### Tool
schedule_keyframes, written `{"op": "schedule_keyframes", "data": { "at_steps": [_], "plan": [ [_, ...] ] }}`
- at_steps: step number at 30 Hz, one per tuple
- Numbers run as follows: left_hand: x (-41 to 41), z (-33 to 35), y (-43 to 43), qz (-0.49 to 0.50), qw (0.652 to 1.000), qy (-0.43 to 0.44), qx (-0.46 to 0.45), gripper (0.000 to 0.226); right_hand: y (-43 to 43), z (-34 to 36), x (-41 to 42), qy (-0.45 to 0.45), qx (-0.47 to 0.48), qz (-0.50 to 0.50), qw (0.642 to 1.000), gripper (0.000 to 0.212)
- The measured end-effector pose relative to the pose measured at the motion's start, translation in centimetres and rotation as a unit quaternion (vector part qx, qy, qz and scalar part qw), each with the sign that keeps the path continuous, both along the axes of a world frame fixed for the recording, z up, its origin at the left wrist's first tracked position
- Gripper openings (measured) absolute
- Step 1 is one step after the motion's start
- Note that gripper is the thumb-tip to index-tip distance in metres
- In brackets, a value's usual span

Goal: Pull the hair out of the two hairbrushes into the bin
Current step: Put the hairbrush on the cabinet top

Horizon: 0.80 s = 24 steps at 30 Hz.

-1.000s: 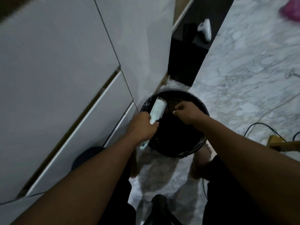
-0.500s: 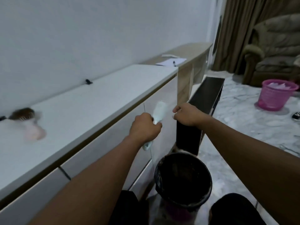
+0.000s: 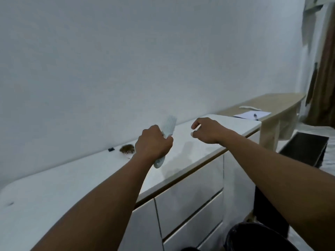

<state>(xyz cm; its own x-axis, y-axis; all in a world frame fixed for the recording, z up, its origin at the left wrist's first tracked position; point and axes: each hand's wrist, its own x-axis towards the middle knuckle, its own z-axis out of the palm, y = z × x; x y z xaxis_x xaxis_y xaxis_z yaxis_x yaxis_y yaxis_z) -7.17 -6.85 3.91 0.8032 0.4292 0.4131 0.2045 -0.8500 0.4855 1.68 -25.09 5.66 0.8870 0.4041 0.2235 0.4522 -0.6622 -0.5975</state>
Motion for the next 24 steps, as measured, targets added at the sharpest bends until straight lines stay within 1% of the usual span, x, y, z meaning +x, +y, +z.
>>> {"op": "schedule_keyframes", "data": {
  "at_steps": [6,11,16,24],
  "plan": [
    [-3.5,0.0,8.3,0.121,0.992,0.025,-0.008,0.029,10.2,0.4,-1.1,-0.014,-0.024,0.102,0.994,0.03],
    [-4.5,-2.3,13.5,0.178,0.982,0.063,-0.019,0.03,17.2,-1.8,-0.9,-0.011,-0.059,0.161,0.985,0.027],
    [-3.8,-4.5,16.6,0.206,0.973,0.102,-0.03,0.026,20.9,-3.9,0.8,0.011,-0.075,0.17,0.982,0.026],
    [-1.9,-7.0,18.2,0.218,0.962,0.161,-0.04,0.019,23.5,-6.0,3.6,0.031,-0.083,0.162,0.983,0.019]
  ]
}}
